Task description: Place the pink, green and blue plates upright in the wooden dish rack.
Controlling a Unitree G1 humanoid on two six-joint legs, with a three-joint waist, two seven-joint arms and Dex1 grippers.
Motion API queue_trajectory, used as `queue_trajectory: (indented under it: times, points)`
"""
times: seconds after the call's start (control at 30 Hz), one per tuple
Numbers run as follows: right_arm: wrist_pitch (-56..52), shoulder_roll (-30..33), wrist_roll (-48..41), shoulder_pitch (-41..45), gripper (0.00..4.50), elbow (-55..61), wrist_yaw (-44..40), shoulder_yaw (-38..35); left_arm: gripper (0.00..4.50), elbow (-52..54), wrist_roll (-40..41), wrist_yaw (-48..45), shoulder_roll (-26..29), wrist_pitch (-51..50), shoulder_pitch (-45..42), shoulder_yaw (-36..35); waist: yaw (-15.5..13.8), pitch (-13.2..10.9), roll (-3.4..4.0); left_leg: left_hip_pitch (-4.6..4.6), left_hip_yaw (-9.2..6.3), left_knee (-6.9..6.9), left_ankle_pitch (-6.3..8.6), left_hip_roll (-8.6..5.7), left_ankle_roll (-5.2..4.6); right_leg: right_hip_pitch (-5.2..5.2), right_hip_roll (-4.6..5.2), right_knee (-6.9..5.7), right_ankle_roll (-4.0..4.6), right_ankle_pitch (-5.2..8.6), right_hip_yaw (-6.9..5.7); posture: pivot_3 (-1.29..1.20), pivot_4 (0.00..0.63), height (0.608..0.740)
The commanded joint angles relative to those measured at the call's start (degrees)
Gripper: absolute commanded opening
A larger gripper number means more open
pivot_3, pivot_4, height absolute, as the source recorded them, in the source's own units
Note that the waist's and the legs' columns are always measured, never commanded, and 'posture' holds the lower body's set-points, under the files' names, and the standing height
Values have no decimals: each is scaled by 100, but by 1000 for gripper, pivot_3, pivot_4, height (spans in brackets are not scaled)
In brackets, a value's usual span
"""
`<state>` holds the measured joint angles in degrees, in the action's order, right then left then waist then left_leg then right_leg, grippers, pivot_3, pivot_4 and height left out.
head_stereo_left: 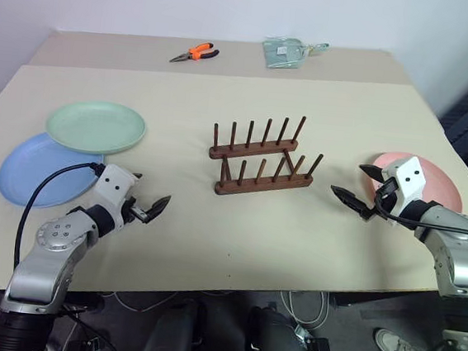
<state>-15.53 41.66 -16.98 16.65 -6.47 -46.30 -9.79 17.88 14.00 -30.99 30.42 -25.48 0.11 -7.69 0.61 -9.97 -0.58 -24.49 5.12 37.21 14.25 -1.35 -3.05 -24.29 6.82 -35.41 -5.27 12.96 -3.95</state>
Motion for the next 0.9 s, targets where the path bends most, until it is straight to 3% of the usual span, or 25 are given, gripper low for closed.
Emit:
queue_trajectory:
  times: [0.03,0.3,0.6,0.73,0.9]
  points:
    - [158,33,43,182,4473,25,58,-107,4500,142,-11,-8,22,81,6,11,1,0,0,0,0,0,0,0,0,0,0,0,0,0,0,0,150,740]
    - [-236,0,-173,-147,4473,531,-261,80,4500,150,230,-538,273,-3,-12,67,-5,0,0,0,0,0,0,0,0,0,0,0,3,2,0,0,150,740]
    - [-588,-422,-157,-893,4473,1852,174,384,4500,-948,-141,-1457,285,401,-1361,1288,-42,2,3,-1,1,2,0,0,-1,1,0,3,1,-1,0,0,150,740]
    - [-718,-696,-196,-1211,4473,2417,567,381,4500,-2380,-409,-1903,-185,707,-2425,1947,-108,3,5,-1,1,3,-1,0,0,-1,-3,0,-11,-9,-2,0,150,740]
    - [-852,-809,-188,-1421,4473,2774,809,383,4500,-3441,-653,-1943,-792,1131,-3071,2229,-150,6,3,-2,3,15,2,-2,-8,10,-1,8,-11,-9,-2,0,150,740]
